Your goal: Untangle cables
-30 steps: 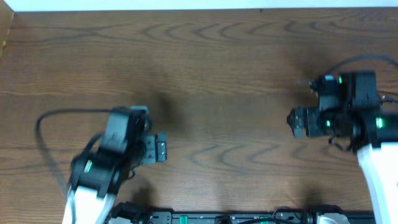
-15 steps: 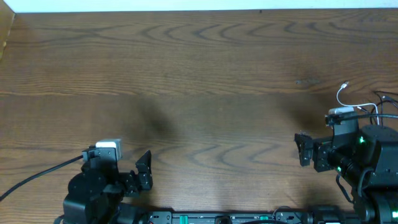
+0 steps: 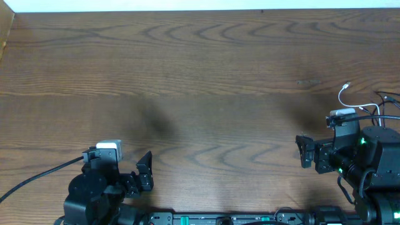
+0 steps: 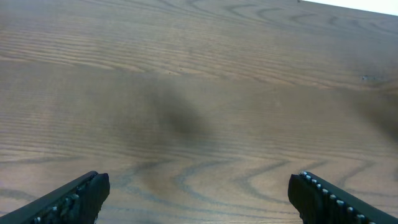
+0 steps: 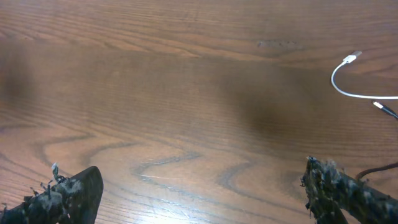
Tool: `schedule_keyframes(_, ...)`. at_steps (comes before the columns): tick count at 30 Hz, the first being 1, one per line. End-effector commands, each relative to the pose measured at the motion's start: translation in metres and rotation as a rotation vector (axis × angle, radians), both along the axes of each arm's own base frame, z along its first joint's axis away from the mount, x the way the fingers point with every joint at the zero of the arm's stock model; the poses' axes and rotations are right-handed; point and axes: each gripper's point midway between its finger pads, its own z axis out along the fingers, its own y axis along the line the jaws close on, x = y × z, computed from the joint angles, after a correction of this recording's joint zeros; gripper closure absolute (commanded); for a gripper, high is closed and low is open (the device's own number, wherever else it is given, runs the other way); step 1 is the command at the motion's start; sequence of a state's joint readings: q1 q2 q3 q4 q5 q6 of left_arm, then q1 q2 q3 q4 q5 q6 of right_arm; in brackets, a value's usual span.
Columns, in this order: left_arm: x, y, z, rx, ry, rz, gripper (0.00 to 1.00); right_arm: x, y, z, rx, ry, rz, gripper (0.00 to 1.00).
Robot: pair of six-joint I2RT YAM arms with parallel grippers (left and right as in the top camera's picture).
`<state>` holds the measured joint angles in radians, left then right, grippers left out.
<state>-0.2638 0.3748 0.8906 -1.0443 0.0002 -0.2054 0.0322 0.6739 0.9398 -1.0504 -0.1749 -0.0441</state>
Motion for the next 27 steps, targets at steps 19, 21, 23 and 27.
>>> schedule_keyframes(19, -0.001, 0.002, -0.004, 0.014, 0.007, 0.006, 0.04, -0.008, -0.012, -0.003, -0.048, -0.141, -0.045, 0.01)
schedule_keyframes(21, -0.001, 0.002, -0.004, 0.014, 0.008, 0.006, 0.04, -0.007, -0.012, -0.006, -0.045, -0.198, -0.046, 0.01)
schedule_keyframes(23, -0.001, 0.002, -0.004, 0.015, 0.01, 0.006, 0.04, -0.005, -0.012, -0.008, -0.04, -0.254, -0.047, 0.01)
schedule_keyframes(27, -0.001, 0.002, -0.004, 0.015, 0.01, 0.006, 0.04, 0.006, -0.005, -0.007, -0.023, -0.437, -0.02, 0.01)
